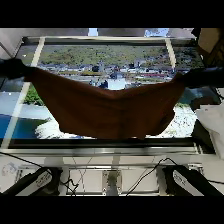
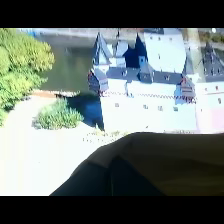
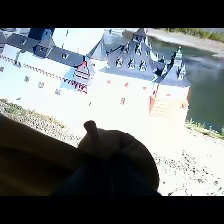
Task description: Fold the shirts.
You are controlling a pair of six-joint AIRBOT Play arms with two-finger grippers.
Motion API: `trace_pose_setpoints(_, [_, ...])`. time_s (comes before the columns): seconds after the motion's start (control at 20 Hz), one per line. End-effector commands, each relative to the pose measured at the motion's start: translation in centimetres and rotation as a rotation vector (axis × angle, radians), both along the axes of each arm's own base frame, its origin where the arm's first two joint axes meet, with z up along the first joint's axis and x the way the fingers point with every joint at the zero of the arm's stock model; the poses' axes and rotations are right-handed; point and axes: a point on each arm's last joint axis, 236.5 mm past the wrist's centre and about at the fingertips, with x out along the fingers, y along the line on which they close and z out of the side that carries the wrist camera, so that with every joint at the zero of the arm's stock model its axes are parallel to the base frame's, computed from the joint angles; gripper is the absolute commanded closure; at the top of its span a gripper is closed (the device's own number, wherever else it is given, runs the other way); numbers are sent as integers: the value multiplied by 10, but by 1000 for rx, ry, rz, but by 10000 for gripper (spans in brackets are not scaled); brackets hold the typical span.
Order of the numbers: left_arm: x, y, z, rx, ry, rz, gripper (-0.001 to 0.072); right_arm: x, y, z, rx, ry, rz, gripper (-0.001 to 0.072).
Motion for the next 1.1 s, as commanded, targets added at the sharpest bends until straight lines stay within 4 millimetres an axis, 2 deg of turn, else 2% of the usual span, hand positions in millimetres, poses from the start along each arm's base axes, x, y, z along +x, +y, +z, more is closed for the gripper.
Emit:
trace_pose_setpoints(0.0, [11, 6, -105, -64, 185, 53, 699, 58, 5, -95, 118, 55, -99, 686])
trace_pose_setpoints(0.15, [22, 9, -168, -109, 264, 111, 699, 103, 21, -166, 189, 78, -171, 684])
trace_pose_setpoints(0.2, [24, 9, -184, -114, 290, 120, 699, 113, 24, -181, 193, 77, -185, 659])
trace_pose_setpoints(0.25, [26, 9, -199, -119, 316, 126, 699, 120, 27, -194, 188, 76, -192, 539])
trace_pose_setpoints(0.3, [28, 9, -210, -122, 337, 126, 699, 124, 27, -200, 182, 74, -196, 376])
trace_pose_setpoints(0.35, [30, 9, -220, -125, 354, 131, 699, 124, 26, -201, 176, 72, -197, 333])
trace_pose_setpoints(0.4, [32, 10, -228, -127, 363, 139, 699, 124, 21, -200, 165, 67, -199, 333])
trace_pose_setpoints(0.5, [34, 12, -240, -130, 382, 147, 699, 115, 13, -198, 168, 103, -200, 334])
trace_pose_setpoints(0.75, [33, 11, -245, -134, 392, 143, 698, 45, 5, -226, 175, 411, -130, 348])
trace_pose_setpoints(0.85, [33, 11, -244, -135, 392, 143, 698, 37, 8, -235, 188, 440, -134, 360])
trace_pose_setpoints(0.9, [33, 10, -244, -137, 392, 143, 698, 36, 11, -239, 207, 443, -145, 417])
trace_pose_setpoints(1.05, [33, 10, -244, -139, 394, 142, 698, 37, 21, -253, 287, 459, -191, 429])
